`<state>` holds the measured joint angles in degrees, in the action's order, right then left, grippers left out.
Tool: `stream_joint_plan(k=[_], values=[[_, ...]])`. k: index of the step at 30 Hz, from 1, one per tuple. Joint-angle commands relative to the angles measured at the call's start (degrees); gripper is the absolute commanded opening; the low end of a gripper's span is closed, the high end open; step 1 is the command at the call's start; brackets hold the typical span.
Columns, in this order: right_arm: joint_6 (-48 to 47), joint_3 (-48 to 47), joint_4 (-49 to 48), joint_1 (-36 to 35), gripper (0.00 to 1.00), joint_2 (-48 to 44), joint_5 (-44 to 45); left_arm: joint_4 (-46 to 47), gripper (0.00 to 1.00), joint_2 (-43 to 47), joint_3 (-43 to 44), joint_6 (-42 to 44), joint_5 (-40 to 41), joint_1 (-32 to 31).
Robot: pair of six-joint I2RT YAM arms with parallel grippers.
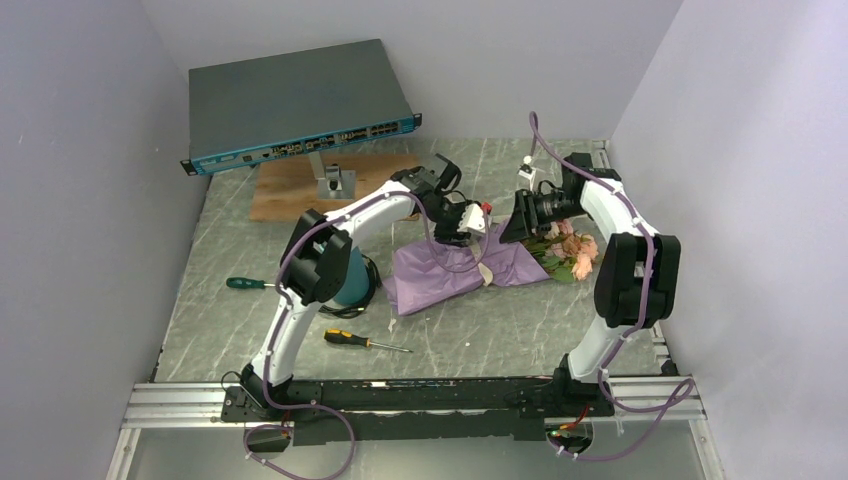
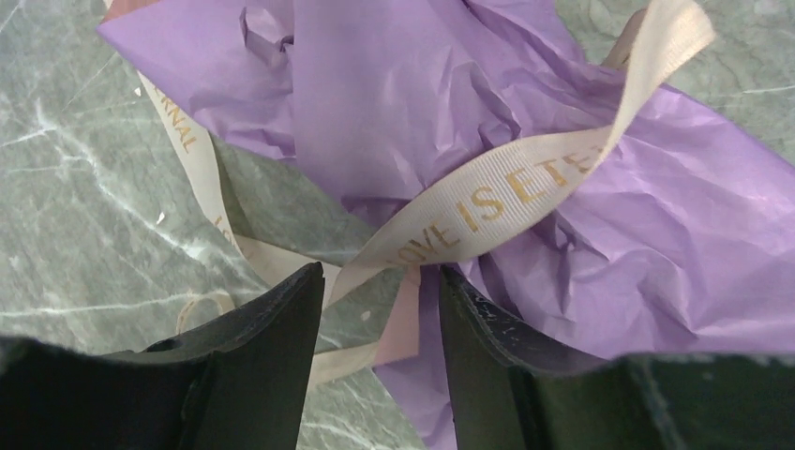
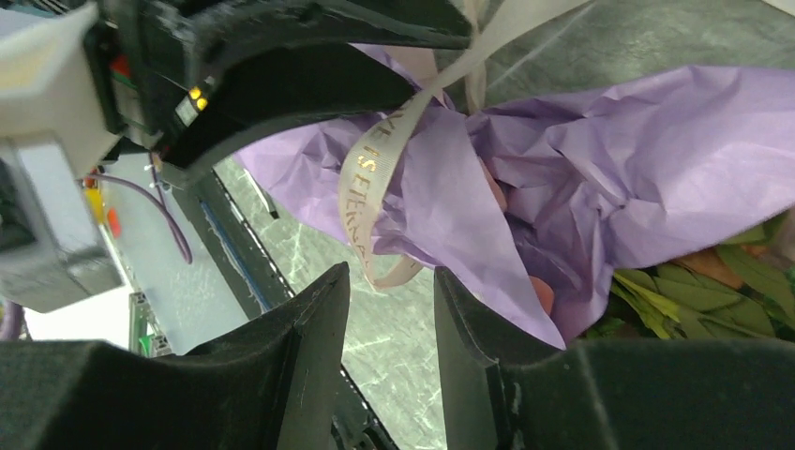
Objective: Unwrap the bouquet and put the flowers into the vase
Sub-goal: Untie the ribbon from the wrapping paper.
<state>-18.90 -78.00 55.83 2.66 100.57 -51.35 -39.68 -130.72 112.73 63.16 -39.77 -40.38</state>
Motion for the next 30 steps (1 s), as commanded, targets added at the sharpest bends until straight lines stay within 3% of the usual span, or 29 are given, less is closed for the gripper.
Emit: stream_joint_plan(k=[1,7,9,16,17,23,30], values=[[0.8,1.0,-1.1,-2.1,0.41,0.8,-2.5,2.9,0.56,-2.3,1.2,3.2,-2.4,-0.5],[2.6,3.7,-5.0,-4.2,0.40,1.4,-1.4,3.1,0.53,-5.1,3.1,2.6,-2.0,-0.4],[3.2,3.9,-5.9,-4.4,0.40,2.3,-0.8,3.0,0.46,-5.6,3.3,2.4,-2.2,0.0],[5.4,3.9,-8.2,-4.7,0.40,5.3,1.5,8.6,0.02,-1.8,2.2,-4.3,-1.6,1.4],[5.7,3.9,-8.5,-4.7,0.40,5.4,1.7,10.3,0.00,-0.4,1.2,-5.2,-1.2,1.7],[7.7,4.1,-10.0,-4.7,0.40,6.1,2.6,17.1,0.00,8.7,-3.3,-9.7,-1.1,2.4],[8.8,4.2,-10.7,-4.7,0.40,6.0,3.2,19.2,0.00,18.7,-10.7,-14.2,-9.8,-0.5]])
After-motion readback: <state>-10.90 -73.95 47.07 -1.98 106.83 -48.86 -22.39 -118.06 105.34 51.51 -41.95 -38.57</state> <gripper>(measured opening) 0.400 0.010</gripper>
